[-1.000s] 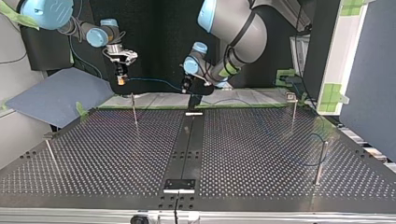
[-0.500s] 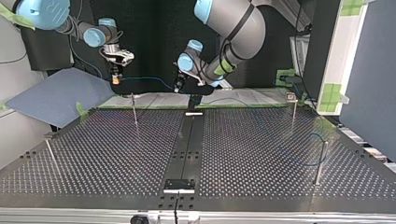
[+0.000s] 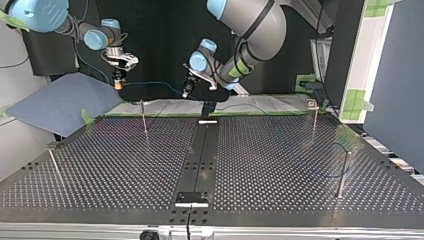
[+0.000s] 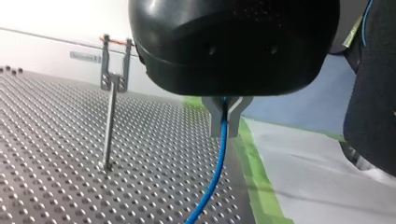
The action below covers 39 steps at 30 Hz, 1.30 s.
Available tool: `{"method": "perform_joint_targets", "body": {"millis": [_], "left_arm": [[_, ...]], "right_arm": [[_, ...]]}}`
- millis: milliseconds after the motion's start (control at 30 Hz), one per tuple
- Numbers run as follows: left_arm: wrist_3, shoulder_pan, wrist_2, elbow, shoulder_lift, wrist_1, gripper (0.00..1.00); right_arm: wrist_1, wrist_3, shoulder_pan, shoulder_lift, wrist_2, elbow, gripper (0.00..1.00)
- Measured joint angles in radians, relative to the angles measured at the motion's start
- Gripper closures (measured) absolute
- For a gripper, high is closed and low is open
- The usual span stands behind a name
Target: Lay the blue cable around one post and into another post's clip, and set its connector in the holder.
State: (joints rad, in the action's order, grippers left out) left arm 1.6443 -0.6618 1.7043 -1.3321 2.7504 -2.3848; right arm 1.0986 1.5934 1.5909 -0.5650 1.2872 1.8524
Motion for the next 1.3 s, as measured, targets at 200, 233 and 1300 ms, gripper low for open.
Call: {"method": "perform_joint_targets", "body": {"millis": [200, 233, 1300], "left_arm": [[-0.001, -0.016, -0.005, 0.0, -0.009, 0.0, 1.0], [-0.001, -0.02, -0.006, 0.0, -0.009, 0.0, 1.0], [0.023, -0.056, -0.006, 0.001, -0.065, -0.009, 1.0]], "right_arm": [[0.005, -0.001, -0.021, -0.006, -0.016, 0.009, 1.0], [0.01, -0.001, -0.026, -0.008, -0.021, 0.015, 1.0], [0.086, 0.127, -0.154, -0.095, -0.111, 0.031, 1.0]]}}
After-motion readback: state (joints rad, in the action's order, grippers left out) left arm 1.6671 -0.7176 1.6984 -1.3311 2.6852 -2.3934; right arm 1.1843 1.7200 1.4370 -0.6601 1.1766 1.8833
